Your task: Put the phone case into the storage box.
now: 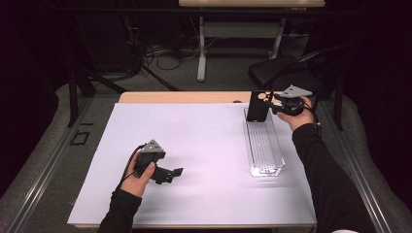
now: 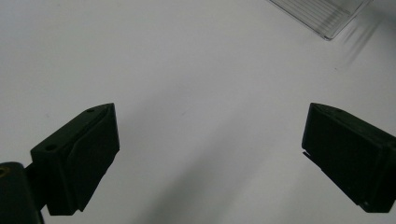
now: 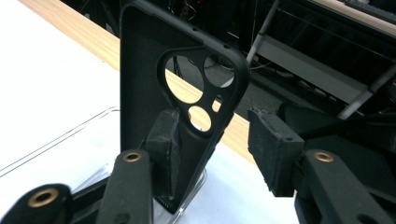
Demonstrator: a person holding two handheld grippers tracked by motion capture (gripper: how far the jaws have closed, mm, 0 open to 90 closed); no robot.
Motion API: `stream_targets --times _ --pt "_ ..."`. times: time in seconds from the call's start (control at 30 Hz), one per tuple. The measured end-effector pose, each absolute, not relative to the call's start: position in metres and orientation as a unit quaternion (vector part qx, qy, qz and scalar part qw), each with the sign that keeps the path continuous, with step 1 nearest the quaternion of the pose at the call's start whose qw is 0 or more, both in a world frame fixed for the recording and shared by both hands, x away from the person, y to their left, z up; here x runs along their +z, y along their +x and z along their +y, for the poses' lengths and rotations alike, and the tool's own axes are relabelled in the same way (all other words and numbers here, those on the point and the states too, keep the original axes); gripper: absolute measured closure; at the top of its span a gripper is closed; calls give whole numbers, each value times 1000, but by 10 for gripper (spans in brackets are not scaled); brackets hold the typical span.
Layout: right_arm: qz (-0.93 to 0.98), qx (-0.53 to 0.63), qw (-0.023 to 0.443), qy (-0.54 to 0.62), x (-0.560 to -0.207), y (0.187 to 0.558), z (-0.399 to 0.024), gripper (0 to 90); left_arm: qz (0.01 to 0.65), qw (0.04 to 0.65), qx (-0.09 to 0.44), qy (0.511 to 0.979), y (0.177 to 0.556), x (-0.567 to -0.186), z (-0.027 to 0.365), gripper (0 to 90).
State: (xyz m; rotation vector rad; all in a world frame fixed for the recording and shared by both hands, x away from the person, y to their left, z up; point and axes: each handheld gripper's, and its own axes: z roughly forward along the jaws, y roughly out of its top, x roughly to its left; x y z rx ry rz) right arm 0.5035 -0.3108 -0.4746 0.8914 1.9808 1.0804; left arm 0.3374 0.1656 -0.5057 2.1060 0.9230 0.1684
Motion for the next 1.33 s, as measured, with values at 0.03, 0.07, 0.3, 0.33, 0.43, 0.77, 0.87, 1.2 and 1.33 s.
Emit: stream_targets --times 0.03,0.07,0.3,0.33,0.43,0.77,0.87,1.2,1.33 --pt "767 414 349 345 -474 502 -311 524 366 406 67 835 337 -506 166 44" --pt "768 410 351 345 -473 500 -311 519 365 406 68 835 337 -505 166 44" --pt "767 395 323 389 -467 479 -312 475 365 410 65 833 337 -502 167 44" --pt "766 396 318 393 -467 476 -312 460 365 411 66 832 337 -502 167 44" --pt "761 401 312 404 -463 465 -311 337 364 414 68 831 337 -500 167 44" --pt "756 412 297 414 -459 422 -296 91 362 417 69 831 338 -498 169 44" --pt "760 414 288 409 -461 410 -291 0 362 418 69 831 338 -498 169 44" --pt "756 442 265 403 -469 372 -280 0 363 422 70 828 339 -497 171 44" --pt "756 451 249 404 -477 354 -280 0 365 424 69 826 340 -496 173 44"
